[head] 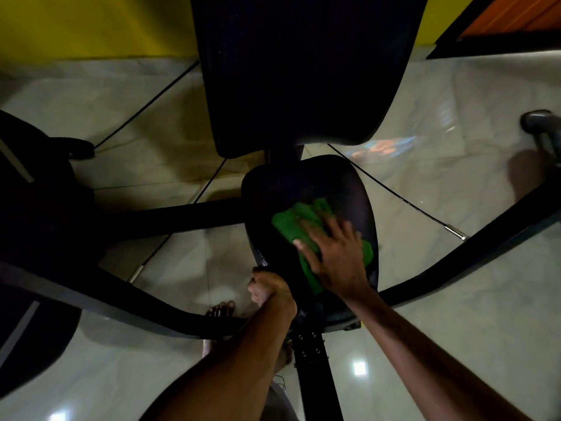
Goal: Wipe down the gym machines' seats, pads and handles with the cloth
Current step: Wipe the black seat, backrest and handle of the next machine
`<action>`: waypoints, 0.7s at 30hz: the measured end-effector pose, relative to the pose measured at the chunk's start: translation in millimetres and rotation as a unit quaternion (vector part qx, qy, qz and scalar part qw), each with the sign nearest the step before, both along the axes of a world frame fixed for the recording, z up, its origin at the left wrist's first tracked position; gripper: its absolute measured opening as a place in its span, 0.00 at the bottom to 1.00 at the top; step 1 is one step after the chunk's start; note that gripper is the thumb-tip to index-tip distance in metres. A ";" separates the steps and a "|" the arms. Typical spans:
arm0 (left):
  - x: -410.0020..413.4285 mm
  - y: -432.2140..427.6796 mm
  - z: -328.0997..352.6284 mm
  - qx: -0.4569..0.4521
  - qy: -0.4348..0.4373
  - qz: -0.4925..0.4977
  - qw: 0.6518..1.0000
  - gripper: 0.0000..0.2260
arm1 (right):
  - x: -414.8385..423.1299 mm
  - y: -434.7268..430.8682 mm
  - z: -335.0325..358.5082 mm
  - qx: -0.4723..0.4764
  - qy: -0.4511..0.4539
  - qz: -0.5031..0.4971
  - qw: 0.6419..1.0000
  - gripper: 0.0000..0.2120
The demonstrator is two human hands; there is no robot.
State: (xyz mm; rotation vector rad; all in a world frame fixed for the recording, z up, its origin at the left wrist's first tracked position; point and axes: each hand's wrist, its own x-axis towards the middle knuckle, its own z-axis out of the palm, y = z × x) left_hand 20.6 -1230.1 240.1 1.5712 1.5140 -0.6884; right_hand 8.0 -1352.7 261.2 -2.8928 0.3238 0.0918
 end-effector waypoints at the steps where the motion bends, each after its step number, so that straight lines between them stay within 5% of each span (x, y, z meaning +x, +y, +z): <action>1: 0.5 0.0 1.5 0.013 0.002 0.010 1.000 0.22 | -6.6 -6.1 3.9 0.015 -0.014 -0.104 0.994 0.21; 3: -0.3 -0.8 0.4 0.014 -0.032 0.013 0.999 0.21 | -33.8 0.6 6.6 0.012 -0.046 -0.190 0.981 0.22; 7: -3.7 1.2 -0.7 0.010 -0.036 -0.024 0.999 0.21 | -79.2 11.9 11.4 0.014 -0.029 -0.059 0.998 0.24; 16: -7.2 -0.4 7.7 0.019 -0.059 -0.032 0.998 0.24 | -34.7 -39.4 -8.8 0.072 -0.023 -0.316 0.946 0.26; 21: -5.1 0.2 23.7 0.000 -0.052 -0.033 0.998 0.24 | -87.2 10.9 8.0 0.015 -0.044 -0.143 0.989 0.24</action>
